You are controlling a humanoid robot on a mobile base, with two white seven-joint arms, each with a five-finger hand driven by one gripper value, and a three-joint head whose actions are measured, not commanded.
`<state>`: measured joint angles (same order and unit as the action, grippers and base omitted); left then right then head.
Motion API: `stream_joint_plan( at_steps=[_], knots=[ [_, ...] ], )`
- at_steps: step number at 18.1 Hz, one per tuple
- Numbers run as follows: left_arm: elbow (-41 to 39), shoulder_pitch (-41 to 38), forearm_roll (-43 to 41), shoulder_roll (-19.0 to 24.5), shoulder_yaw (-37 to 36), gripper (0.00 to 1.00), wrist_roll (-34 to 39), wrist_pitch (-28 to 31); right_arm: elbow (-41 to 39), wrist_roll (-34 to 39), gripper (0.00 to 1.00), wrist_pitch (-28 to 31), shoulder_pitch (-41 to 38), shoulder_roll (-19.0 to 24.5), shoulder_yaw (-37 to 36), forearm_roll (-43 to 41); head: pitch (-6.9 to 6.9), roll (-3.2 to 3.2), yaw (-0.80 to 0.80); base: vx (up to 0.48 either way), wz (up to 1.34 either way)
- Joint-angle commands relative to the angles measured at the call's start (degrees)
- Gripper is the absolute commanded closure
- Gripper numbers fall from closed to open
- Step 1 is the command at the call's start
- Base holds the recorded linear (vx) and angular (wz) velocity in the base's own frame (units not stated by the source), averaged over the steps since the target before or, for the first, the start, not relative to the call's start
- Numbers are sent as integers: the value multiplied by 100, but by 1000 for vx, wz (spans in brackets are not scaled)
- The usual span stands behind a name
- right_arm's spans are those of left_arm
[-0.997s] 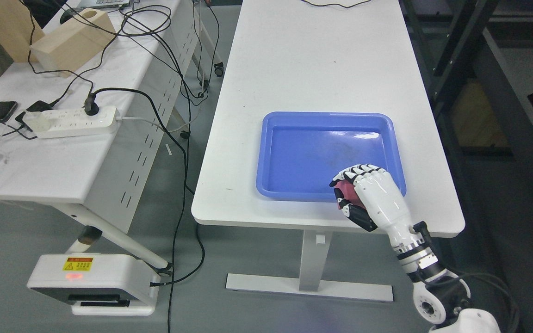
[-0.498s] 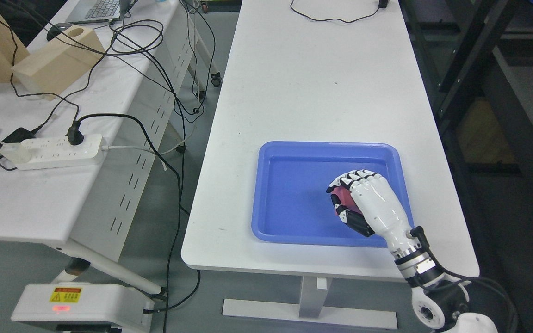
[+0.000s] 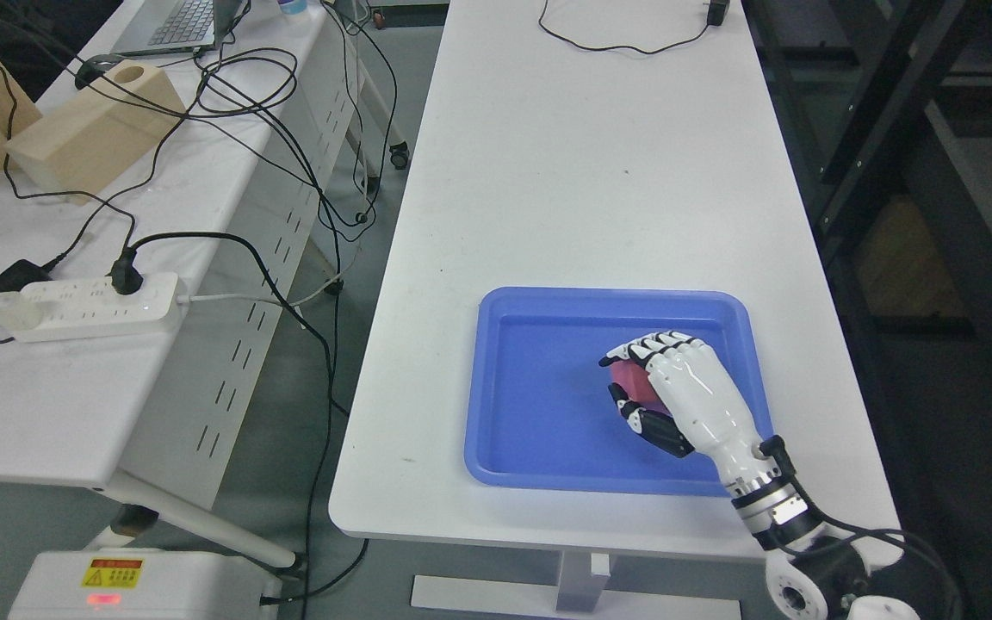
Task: Pick pink block from left shelf to tray
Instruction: 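Lower the held cube into the blue tray with the right hand, then open the right hand to release the cube in the blue tray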
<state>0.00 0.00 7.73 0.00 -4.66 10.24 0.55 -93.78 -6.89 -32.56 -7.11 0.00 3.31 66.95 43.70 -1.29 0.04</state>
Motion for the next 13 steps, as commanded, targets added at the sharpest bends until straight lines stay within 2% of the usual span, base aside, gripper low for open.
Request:
stream_joint_plan(
  at_steps=[1, 4, 6, 9, 13],
  knots=[
    [-100, 167, 0, 100, 0, 0, 4, -2, 0, -14, 34, 57, -71, -100, 3, -155, 0, 0, 0, 26, 0],
    [-100, 167, 0, 100, 0, 0, 4, -2, 0, -23, 28, 118, -80, -100, -23, -164, 0, 0, 0, 0, 0],
    [-100, 167, 0, 100, 0, 0, 4, -2, 0, -23, 17, 337, -71, -100, -85, -504, 0, 0, 0, 0, 0],
    [-100, 176, 0, 100, 0, 0, 4, -2, 0, -5, 1, 514, 42, -100, -427, -2242, 0, 0, 0, 0, 0],
    [-100, 167, 0, 100, 0, 0, 4, -2, 9, 30, 1, 558, 139, -100, -762, -4237, 0, 0, 0, 0, 0]
  ],
)
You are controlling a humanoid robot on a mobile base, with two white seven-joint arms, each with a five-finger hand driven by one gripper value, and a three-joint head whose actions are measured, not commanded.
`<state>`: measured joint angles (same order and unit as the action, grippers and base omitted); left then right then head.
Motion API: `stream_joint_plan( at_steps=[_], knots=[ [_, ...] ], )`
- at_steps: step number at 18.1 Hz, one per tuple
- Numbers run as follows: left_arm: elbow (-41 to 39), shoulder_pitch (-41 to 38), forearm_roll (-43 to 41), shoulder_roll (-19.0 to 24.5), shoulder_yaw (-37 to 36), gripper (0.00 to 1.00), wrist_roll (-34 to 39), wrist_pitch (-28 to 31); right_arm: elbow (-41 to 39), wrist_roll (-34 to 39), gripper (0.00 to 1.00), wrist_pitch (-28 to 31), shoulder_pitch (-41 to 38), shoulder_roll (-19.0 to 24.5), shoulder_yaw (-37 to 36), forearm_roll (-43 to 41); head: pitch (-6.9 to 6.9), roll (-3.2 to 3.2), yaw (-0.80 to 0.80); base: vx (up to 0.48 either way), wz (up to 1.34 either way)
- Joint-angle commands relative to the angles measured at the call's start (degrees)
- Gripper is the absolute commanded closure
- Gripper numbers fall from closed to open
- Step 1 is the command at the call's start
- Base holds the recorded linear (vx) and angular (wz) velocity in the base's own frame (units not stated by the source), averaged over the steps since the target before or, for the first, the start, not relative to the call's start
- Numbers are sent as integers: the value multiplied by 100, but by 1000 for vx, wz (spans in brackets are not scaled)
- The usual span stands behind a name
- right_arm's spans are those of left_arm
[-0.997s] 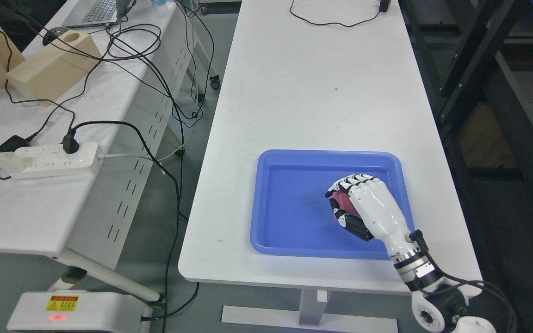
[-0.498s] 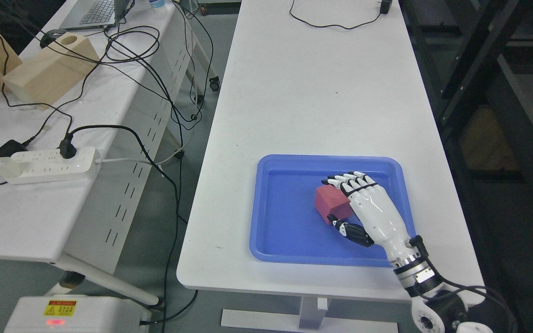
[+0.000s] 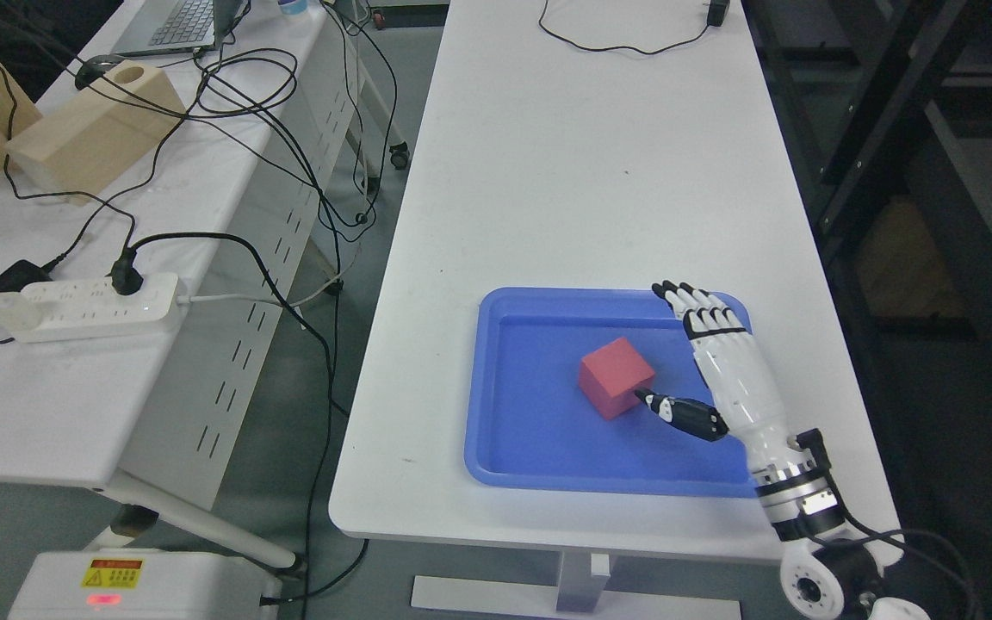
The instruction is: Pick pink block from left shelf to tray
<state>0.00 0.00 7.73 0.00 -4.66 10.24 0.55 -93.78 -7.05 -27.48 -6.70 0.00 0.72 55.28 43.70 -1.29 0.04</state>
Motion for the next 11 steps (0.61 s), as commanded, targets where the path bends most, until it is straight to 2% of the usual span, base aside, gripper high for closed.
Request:
stream_joint_plan(
  at_steps=[1, 7, 11],
  knots=[
    [-100, 167, 0, 100, 0, 0, 4, -2, 9, 194, 1, 154, 108, -100, -520, -3702, 0, 0, 0, 0, 0],
    [-100, 167, 0, 100, 0, 0, 4, -2, 9, 818, 1, 664, 47, -100, -591, -5043, 0, 0, 0, -7, 0],
    [-100, 167, 0, 100, 0, 0, 4, -2, 9, 845, 1, 630, 11, -100, -652, -5501, 0, 0, 0, -43, 0]
  ],
)
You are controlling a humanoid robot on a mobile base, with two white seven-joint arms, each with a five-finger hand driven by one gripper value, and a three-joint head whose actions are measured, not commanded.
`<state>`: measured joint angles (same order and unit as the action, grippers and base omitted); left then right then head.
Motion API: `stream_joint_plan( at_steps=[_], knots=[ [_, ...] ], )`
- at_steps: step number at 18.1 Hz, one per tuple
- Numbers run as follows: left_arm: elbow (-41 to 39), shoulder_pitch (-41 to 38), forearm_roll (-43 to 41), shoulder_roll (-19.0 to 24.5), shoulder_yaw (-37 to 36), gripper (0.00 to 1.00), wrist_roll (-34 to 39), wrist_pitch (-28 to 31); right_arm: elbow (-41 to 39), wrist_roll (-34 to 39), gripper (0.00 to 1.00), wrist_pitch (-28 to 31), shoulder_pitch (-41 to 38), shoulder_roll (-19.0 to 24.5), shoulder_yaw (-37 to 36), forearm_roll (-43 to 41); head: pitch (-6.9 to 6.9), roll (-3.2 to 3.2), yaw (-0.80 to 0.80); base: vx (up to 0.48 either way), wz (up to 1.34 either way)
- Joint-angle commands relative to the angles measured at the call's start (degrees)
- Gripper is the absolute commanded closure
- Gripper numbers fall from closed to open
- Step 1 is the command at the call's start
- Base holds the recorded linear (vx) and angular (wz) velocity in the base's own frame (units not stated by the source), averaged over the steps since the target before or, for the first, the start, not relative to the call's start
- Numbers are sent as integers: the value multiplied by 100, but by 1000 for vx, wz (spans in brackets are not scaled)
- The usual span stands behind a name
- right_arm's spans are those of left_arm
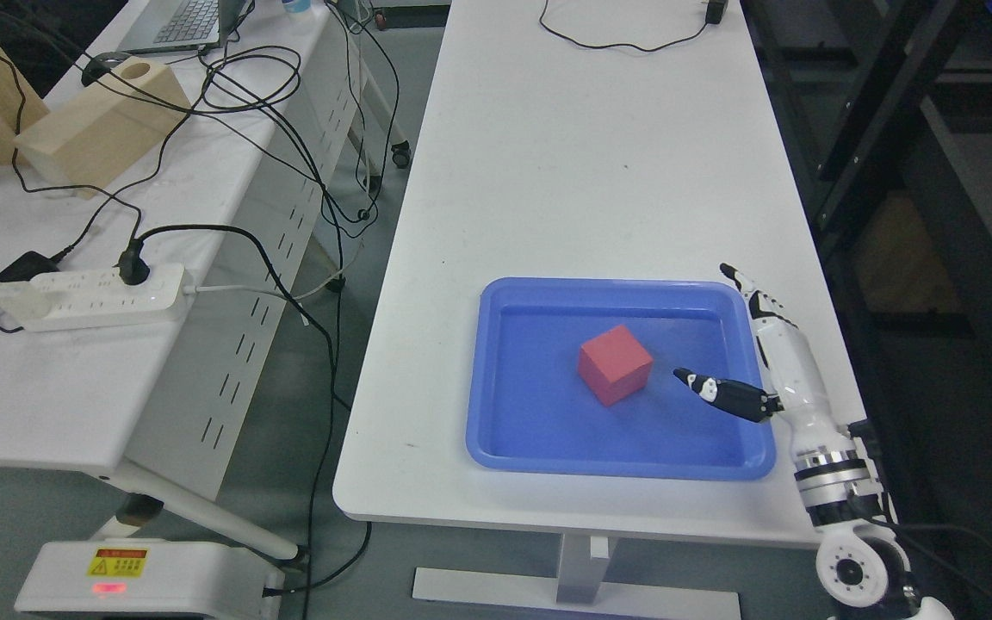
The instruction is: Pick pink block from left shelf to tray
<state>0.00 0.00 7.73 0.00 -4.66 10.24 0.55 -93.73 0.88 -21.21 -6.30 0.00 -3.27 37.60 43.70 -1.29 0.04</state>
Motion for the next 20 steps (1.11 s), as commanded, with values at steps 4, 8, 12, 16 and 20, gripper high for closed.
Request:
stream_joint_plan(
  at_steps=[4, 8, 12, 16, 20],
  knots=[
    [-100, 176, 0, 100, 0, 0, 4, -2, 4, 62, 1, -50, -30, -100, -271, -3936, 0, 0, 0, -79, 1],
    [-100, 167, 0, 100, 0, 0, 4, -2, 4, 97, 0, 11, -38, -100, -271, -3945, 0, 0, 0, -100, 4],
    [-100, 167, 0, 100, 0, 0, 4, -2, 4, 597, 0, 589, -47, -100, -305, -3954, 0, 0, 0, -111, 0],
    [-100, 176, 0, 100, 0, 0, 4, -2, 4, 756, 0, 899, -38, -100, -551, -3963, 0, 0, 0, -127, -10],
    [-100, 167, 0, 100, 0, 0, 4, -2, 4, 1027, 0, 1101, -38, -100, -578, -3954, 0, 0, 0, -130, -8]
  ],
)
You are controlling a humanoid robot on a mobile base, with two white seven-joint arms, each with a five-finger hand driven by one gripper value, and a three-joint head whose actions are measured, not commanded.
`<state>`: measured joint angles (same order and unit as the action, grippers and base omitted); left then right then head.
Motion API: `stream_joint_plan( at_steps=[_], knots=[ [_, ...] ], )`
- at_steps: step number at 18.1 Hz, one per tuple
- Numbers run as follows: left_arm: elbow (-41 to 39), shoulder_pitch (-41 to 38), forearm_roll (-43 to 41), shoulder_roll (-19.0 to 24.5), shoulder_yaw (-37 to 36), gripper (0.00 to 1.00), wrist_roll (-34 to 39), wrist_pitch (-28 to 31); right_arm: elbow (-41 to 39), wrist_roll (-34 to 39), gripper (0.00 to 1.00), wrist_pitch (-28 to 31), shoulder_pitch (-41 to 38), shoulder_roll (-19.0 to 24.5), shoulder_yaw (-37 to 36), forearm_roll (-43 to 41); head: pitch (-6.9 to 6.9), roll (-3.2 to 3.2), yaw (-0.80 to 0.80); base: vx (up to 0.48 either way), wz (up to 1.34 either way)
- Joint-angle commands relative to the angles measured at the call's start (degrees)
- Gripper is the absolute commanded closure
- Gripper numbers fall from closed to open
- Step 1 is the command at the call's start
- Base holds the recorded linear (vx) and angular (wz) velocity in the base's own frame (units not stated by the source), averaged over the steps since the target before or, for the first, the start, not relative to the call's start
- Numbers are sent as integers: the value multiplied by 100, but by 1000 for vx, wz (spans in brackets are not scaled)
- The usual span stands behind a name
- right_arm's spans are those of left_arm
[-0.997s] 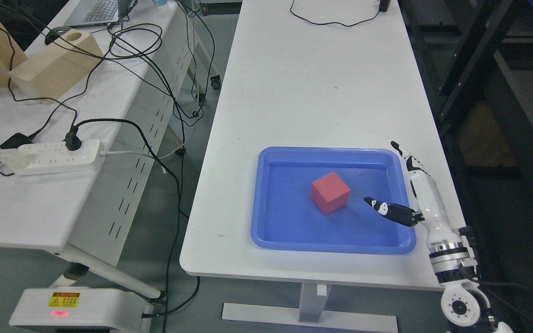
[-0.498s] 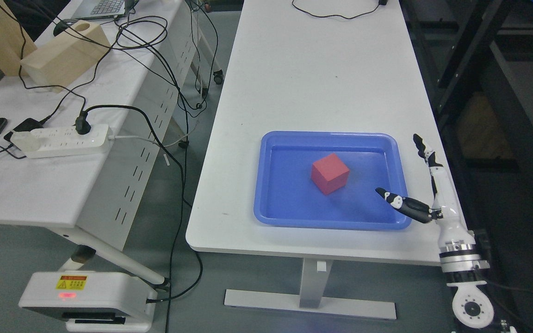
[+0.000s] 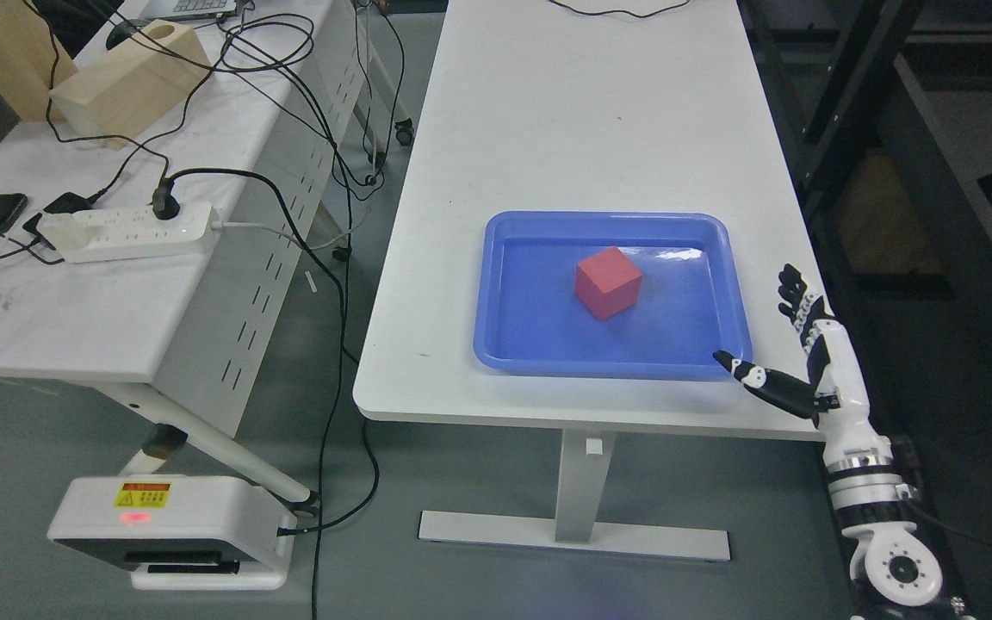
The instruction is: Pick pink block from left shelf to tray
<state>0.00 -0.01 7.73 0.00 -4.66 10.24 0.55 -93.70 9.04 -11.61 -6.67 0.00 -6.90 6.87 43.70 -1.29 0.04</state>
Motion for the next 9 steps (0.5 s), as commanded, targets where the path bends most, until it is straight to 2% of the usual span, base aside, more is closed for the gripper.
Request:
stream_joint_plan(
  at_steps=[1, 9],
  knots=[
    [-100, 168, 0, 100, 0, 0, 4, -2, 9, 308, 0, 142, 8, -100, -207, -881, 0, 0, 0, -125, -3],
    [-100, 168, 0, 100, 0, 0, 4, -2, 27, 537, 0, 265, -27, -100, -189, -872, 0, 0, 0, -52, -56]
  ],
)
